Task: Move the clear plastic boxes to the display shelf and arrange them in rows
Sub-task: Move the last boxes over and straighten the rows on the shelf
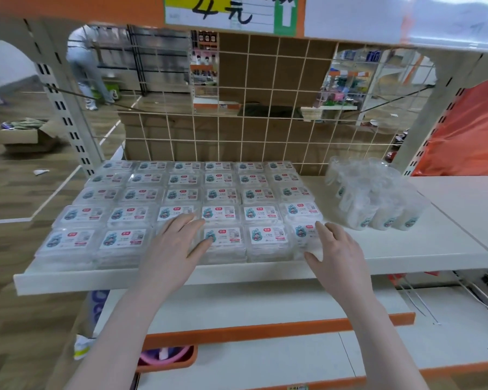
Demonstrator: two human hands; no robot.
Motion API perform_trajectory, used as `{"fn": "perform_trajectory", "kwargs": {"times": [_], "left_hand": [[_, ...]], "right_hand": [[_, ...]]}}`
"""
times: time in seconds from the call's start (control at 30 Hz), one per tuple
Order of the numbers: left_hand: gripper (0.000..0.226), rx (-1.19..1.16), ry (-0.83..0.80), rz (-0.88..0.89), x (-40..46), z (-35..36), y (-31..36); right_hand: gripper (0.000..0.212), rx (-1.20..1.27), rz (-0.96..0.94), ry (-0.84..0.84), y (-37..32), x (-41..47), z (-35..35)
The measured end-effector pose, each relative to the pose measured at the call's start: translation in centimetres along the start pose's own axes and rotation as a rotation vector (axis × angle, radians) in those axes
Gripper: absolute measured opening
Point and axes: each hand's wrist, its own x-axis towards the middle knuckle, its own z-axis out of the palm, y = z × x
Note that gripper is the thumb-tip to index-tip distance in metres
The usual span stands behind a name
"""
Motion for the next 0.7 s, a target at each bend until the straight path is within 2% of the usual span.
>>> {"fn": "perform_trajectory", "kwargs": {"times": [0.17,0.37,0.53,0.7], "left_hand": [[0.068,0.009,0.044,-0.055,-1.7,-1.1,-1.8],[0.052,0.050,0.118,-0.186,-3.0,-2.6,-3.0],[0.052,0.104,0.143,-0.275,-4.6,-4.3,-5.5],[0.054,0.104,0.183,-0.301,-5.5,-6.1,-8.5]], "right_hand": [[0.062,0.018,-0.092,-0.053,-2.1,-0.3,-0.6],[0.058,0.051,-0.204,-0.096,-5.1,1.1,-0.8],[0.057,0.072,-0.332,-0.214,-8.7,2.2,-1.3],[0.058,0.078,-0.429,-0.250,-12.9,2.5,-1.0]]}}
